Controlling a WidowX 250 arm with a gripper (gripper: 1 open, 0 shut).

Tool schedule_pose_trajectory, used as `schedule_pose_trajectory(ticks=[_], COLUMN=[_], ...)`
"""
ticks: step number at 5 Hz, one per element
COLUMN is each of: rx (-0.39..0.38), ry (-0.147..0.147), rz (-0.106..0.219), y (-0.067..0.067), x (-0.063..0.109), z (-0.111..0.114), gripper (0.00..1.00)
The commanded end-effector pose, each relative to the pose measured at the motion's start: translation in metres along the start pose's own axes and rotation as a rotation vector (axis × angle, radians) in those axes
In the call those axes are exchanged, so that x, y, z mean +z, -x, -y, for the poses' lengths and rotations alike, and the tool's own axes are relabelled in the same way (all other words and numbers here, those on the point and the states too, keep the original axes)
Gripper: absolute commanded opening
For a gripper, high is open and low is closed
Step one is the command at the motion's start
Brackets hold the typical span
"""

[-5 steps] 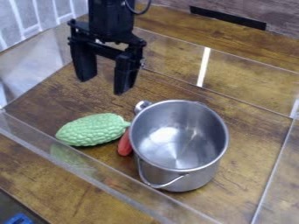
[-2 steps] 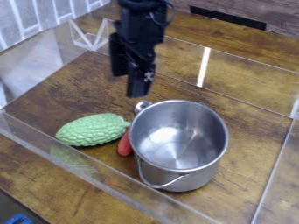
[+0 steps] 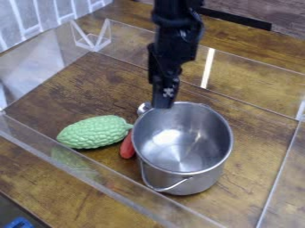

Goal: Move the pink spoon to the left

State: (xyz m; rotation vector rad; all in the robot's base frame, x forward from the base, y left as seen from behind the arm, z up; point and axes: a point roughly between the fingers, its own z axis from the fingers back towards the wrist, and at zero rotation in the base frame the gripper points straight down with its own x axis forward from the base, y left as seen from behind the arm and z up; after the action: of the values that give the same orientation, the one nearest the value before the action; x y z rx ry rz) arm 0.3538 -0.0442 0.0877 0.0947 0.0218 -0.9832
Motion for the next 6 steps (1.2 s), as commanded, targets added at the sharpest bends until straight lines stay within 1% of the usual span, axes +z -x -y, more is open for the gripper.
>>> schedule_pose_trajectory(ticks=[1, 2, 3, 4, 6], rx=[-0.079, -0.161, -0.200, -0.215, -0.220], ry=[-0.081, -0.115, -0.138, -0.152, -0.154], rz=[0.061, 0.076, 0.096, 0.108, 0.103], y=[-0.015, -0.021, -0.025, -0.027, -0.030], x=[0.011, 0.000, -0.013, -0.023, -0.021], z=[-0.006, -0.012, -0.019, -0.023, -0.025], gripper=[1.00, 1.00, 1.00, 0.00, 0.00])
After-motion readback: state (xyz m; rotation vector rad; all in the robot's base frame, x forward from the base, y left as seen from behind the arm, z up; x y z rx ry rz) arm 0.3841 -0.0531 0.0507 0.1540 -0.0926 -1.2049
